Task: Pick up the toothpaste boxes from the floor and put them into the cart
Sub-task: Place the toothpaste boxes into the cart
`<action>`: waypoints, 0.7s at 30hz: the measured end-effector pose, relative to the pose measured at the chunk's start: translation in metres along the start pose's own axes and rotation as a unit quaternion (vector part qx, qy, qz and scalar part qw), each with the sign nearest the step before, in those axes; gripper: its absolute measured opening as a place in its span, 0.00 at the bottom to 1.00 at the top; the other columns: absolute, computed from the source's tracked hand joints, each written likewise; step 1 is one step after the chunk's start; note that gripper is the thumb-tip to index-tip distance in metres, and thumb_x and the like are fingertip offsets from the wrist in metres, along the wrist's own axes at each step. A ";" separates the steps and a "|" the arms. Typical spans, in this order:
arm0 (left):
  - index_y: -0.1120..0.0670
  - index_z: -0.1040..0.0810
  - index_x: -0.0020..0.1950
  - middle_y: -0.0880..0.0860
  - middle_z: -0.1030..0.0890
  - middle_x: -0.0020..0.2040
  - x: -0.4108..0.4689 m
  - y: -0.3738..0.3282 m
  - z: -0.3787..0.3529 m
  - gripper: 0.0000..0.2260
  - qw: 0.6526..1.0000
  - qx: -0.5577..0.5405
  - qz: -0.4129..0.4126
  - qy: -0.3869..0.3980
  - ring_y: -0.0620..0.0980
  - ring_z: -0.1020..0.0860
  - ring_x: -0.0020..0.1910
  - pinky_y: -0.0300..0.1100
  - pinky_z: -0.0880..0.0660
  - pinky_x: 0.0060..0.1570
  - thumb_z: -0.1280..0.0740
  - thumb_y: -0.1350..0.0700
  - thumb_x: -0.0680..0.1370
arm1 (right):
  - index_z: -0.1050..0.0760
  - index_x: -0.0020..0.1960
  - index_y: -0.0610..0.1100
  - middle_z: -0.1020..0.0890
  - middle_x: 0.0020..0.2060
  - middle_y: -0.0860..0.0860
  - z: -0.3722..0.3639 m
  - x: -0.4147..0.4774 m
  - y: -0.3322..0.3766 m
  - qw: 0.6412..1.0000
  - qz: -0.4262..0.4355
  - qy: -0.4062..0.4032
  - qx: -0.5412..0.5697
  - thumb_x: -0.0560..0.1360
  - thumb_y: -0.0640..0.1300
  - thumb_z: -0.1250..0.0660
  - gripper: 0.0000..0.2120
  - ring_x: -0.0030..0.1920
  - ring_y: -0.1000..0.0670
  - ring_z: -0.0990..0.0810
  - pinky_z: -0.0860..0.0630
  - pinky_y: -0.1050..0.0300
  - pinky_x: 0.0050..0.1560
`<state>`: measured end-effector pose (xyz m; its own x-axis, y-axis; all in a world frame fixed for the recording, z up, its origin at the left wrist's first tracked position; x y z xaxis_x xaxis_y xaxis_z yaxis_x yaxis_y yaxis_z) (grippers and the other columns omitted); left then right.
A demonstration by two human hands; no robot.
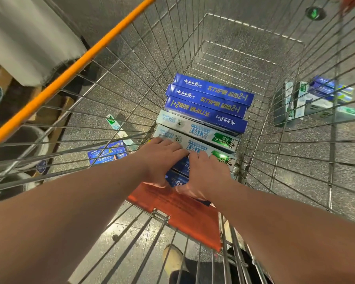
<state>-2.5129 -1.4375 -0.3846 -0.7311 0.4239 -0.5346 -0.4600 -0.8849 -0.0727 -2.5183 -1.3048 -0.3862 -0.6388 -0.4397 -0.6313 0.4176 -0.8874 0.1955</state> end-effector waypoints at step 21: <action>0.50 0.34 0.74 0.50 0.27 0.69 -0.053 -0.020 0.084 0.40 0.990 -0.048 0.123 0.046 0.55 0.25 0.67 0.54 0.24 0.61 0.22 0.39 0.68 | 0.31 0.66 0.45 0.23 0.62 0.46 0.078 -0.051 0.005 0.997 0.037 -0.059 -0.027 0.76 0.61 0.32 0.27 0.63 0.41 0.22 0.25 0.47 0.54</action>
<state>-2.5068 -1.4265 -0.2842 -0.7642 0.1786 -0.6198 -0.2215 -0.9751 -0.0080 -2.5337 -1.2979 -0.2940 -0.6747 -0.5206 -0.5233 0.4987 -0.8441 0.1968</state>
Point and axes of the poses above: each hand's wrist, its own x-axis towards the middle knuckle, its own z-axis out of the back of the hand, y = z × x, the point moved 5 cm from there along x, towards the middle knuckle
